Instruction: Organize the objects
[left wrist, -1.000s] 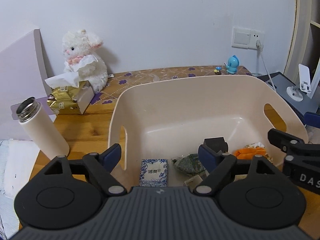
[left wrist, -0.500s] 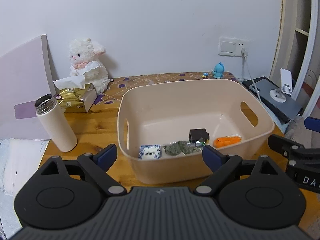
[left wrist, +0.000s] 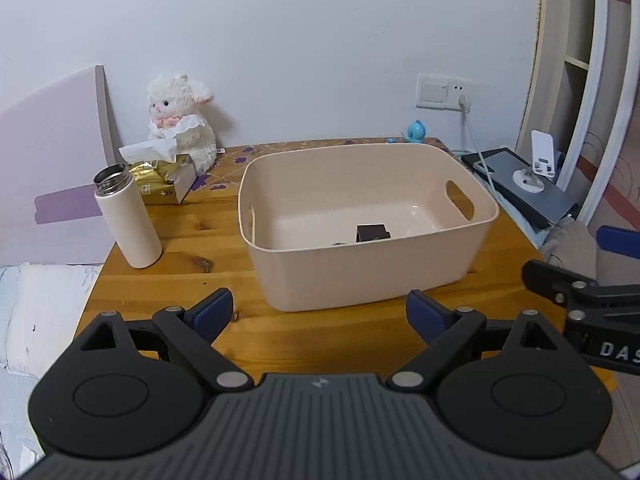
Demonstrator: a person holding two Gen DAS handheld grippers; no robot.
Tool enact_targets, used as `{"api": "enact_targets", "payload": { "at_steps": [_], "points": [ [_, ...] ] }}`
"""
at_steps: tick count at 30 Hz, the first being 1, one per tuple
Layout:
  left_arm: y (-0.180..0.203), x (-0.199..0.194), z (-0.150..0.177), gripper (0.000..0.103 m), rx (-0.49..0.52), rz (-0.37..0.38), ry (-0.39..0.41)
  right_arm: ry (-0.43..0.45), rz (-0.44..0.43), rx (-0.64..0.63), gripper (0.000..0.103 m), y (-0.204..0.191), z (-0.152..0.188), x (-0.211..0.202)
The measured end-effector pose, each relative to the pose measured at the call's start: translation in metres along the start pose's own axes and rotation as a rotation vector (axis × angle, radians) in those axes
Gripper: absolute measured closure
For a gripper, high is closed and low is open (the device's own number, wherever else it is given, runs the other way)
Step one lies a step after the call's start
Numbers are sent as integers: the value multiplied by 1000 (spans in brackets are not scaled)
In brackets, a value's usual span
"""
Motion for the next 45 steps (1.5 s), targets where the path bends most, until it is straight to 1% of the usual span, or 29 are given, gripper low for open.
{"api": "enact_targets", "payload": {
  "at_steps": [4, 8, 12, 18, 24, 32, 34, 38, 45],
  "points": [
    [3, -18, 8, 9, 26, -17, 3, -13, -13, 13, 11, 0, 10, -12],
    [5, -37, 16, 9, 21, 3, 10, -12, -13, 10, 11, 0, 19, -25],
    [8, -52, 24, 9, 36, -4, 22, -6, -15, 17, 11, 2, 25, -39],
    [7, -68, 35, 9, 13, 15, 17, 17, -22, 14, 8, 2, 28, -60],
    [6, -78, 45, 9, 2, 26, 8, 30, -36, 16, 6, 2, 31, -75],
    [-1, -88, 50, 9, -8, 27, 2, 39, -44, 27, 4, 4, 34, -86],
    [-2, -91, 51, 9, -11, 30, 7, 39, -42, 29, 3, 4, 34, -87],
    [-5, -98, 50, 9, -5, 10, 26, 35, -39, 37, 3, 6, 36, -87],
    [-4, -107, 49, 9, 11, 20, 42, 33, -35, 41, 1, 6, 37, -86]
  ]
}}
Point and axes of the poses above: each gripper's, at about its wrist camera, not at the fingertips, and x roughly the way its jaws point, y to its right, z to its underside, the point moved 5 cm from there along x, roughly the way its jaws point, and after that the axes turned 1 degree about -x, right-handed, at the moved point
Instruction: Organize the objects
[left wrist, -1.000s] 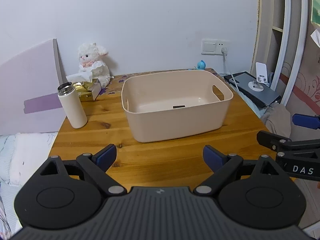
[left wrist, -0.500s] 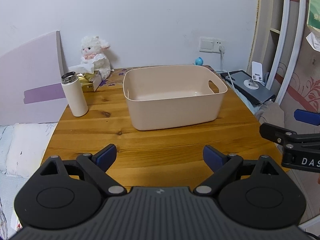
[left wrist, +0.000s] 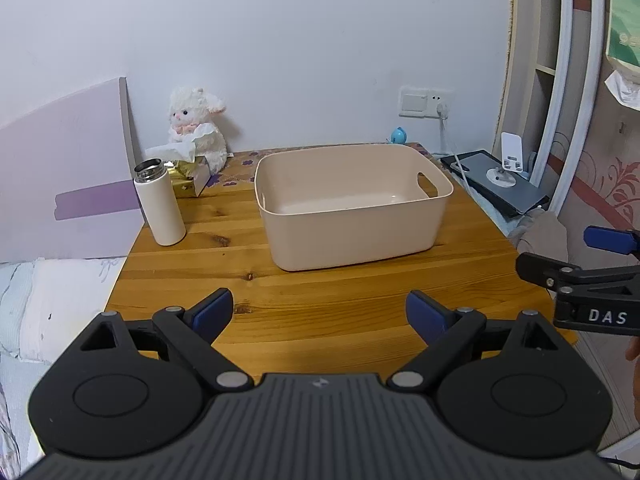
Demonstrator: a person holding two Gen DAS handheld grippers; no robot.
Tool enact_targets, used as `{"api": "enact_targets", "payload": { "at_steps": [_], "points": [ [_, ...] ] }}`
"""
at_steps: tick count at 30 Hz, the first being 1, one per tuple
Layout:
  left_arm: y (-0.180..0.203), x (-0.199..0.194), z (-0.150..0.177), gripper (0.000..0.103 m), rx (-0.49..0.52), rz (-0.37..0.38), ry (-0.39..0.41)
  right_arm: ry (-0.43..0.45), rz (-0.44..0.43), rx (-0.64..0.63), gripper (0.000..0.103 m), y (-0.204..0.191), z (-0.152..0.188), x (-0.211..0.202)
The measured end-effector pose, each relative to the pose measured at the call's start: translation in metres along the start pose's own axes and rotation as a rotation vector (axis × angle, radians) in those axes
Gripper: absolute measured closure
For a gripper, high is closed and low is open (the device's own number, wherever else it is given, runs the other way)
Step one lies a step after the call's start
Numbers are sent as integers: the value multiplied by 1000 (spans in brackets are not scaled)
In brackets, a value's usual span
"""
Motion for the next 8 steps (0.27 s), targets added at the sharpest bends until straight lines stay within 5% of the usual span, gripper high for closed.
{"api": "enact_targets", "payload": {
  "at_steps": [8],
  "points": [
    [-1, -3, 0, 9, 7, -4, 13, -14, -4, -8, 0, 0, 1, 7]
  ]
}}
Point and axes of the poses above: each gripper's, at about its wrist camera, not at the fingertips, and x roughly the way its jaws point, y to its right, z to its underside, the point moved 5 cm from there along x, roughly the way its jaws point, and after that the axes turned 1 degree about -x, right-handed, at the moved point
